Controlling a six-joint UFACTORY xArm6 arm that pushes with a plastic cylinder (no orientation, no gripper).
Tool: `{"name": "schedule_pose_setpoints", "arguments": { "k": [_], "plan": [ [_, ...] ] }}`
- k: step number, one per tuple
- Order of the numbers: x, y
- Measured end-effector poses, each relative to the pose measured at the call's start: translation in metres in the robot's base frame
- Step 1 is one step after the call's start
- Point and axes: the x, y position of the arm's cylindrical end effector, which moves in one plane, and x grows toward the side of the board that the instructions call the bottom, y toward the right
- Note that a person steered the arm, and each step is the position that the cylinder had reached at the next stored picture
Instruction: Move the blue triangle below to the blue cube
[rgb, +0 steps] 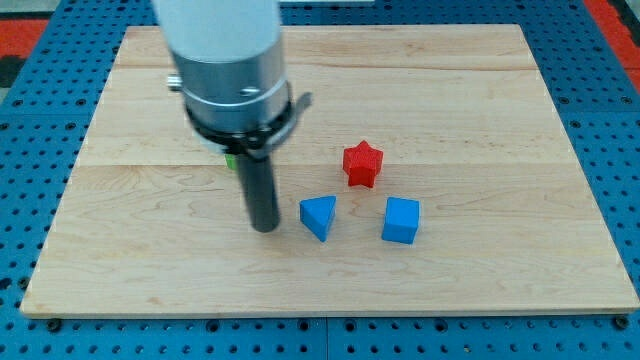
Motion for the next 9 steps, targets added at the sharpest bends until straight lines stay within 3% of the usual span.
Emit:
{"name": "schedule_pose_setpoints", "arguments": {
  "k": [2, 3, 4, 5, 6, 7, 8, 9],
  "plan": [
    [0.044, 0.104],
    [0.009, 0.105],
    [0.000, 0.098],
    [0.039, 0.043],
    [0.048, -0.031],
    [-0.002, -0.066],
    [-0.036, 0.047],
    [-0.020, 0.080]
  ]
}}
